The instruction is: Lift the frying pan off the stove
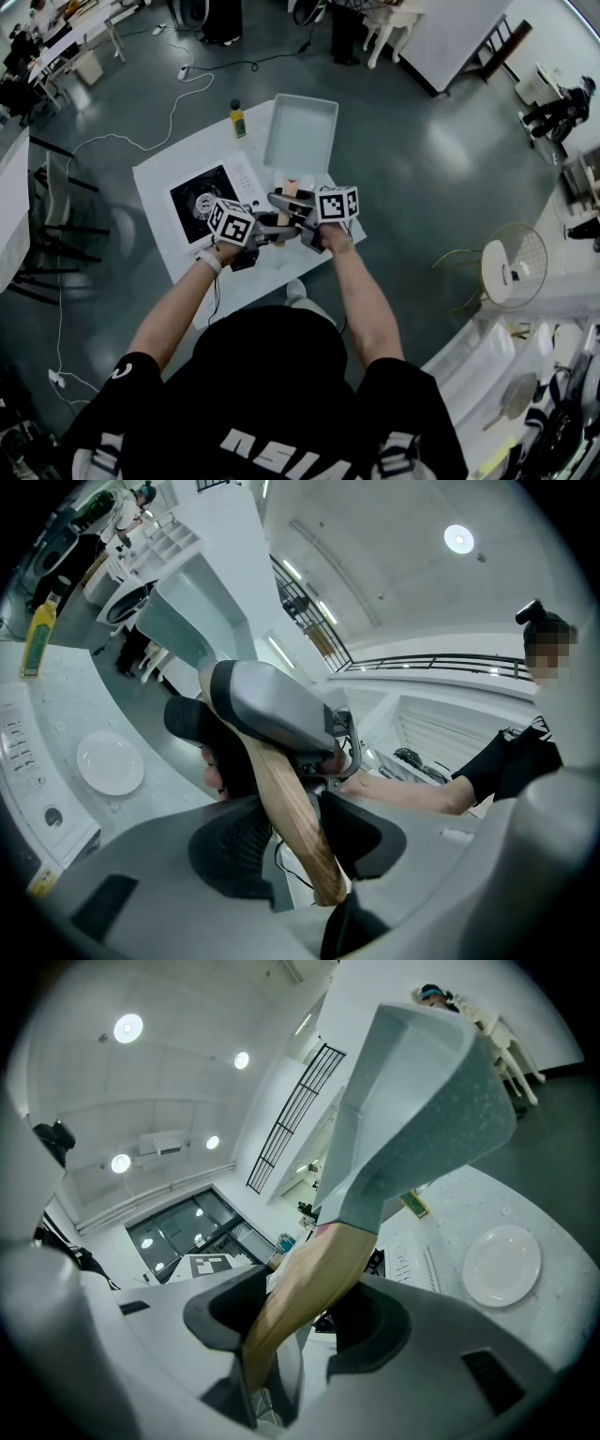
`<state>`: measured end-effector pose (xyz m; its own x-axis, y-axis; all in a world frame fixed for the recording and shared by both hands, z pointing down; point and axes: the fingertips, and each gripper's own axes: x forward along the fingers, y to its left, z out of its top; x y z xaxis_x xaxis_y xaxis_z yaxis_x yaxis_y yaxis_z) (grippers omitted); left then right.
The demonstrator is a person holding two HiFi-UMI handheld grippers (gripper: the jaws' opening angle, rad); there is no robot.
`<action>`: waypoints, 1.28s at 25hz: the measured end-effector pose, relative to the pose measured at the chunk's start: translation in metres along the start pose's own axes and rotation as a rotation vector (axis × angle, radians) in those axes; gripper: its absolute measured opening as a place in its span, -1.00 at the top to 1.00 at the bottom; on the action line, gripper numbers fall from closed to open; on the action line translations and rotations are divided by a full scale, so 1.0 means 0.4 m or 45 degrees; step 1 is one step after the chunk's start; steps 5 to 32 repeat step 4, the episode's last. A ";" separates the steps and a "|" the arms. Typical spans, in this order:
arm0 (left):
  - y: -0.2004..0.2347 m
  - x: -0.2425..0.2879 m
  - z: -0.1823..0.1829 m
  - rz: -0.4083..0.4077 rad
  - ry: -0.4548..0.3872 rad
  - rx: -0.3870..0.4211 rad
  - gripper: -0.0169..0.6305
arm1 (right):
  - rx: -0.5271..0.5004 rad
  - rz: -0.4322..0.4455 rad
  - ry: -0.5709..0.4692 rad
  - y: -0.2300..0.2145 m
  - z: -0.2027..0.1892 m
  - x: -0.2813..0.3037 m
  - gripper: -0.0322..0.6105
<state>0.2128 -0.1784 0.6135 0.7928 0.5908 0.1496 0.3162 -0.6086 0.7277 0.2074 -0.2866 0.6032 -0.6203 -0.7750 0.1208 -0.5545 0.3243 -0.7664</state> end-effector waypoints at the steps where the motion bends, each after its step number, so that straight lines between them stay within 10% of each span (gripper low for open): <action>1: 0.000 0.000 0.000 0.001 0.002 0.002 0.48 | -0.001 0.000 0.000 0.000 0.000 0.000 0.28; 32: -0.004 0.000 0.003 0.003 0.005 0.006 0.48 | 0.001 -0.001 0.001 0.001 0.001 -0.002 0.28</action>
